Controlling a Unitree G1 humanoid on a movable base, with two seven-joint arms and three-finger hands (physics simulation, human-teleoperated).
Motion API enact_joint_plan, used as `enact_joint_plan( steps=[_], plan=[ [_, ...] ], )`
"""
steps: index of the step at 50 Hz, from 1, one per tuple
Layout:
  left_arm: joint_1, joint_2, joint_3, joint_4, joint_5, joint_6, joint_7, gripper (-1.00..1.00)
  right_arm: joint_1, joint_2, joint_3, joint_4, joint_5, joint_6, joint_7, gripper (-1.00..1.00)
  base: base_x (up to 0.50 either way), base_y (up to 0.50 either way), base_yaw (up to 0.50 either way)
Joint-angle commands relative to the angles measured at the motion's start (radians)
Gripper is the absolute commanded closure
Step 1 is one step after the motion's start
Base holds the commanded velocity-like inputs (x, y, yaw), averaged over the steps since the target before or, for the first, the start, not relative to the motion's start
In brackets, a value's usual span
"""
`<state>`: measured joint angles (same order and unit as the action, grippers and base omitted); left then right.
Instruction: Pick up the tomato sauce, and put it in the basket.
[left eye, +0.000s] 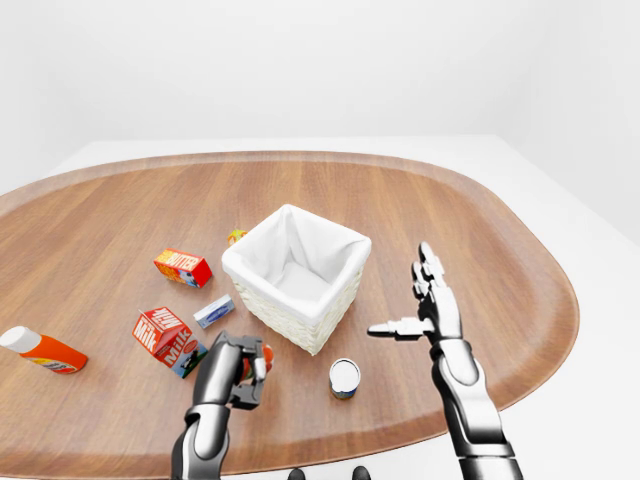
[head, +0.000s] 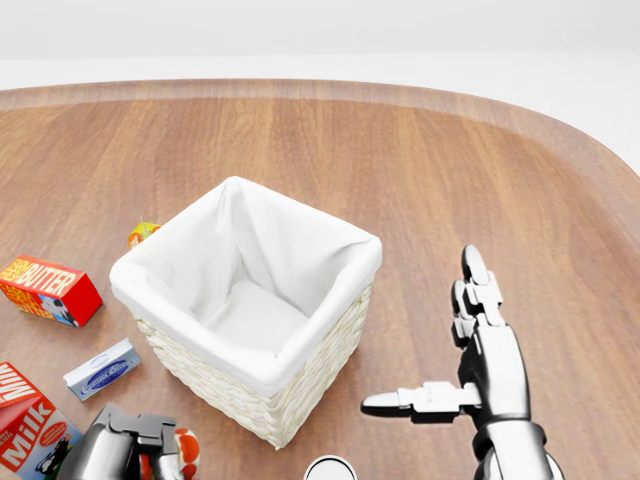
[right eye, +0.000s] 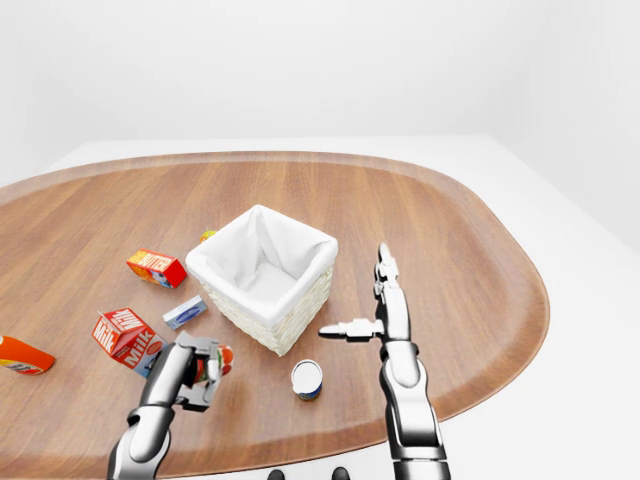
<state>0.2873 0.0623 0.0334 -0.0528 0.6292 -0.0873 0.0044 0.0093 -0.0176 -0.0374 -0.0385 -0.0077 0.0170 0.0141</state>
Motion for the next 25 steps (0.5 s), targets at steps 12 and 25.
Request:
enact_joint_plan(
  steps=[12, 25],
  plan=[
    [0.037, -0.023, 0.043, -0.186, -0.046, 0.0, -0.091, 1.0, -0.005, -0.001, 0.0, 0.019, -0.001, -0.014, -0.002, -1.0, 0.0, 0.0, 0.0],
    [0.038, -0.031, 0.061, -0.234, -0.055, 0.0, -0.122, 1.0, -0.007, -0.001, -0.001, 0.023, -0.002, -0.015, -0.003, -1.0, 0.0, 0.0, 0.0]
  ],
)
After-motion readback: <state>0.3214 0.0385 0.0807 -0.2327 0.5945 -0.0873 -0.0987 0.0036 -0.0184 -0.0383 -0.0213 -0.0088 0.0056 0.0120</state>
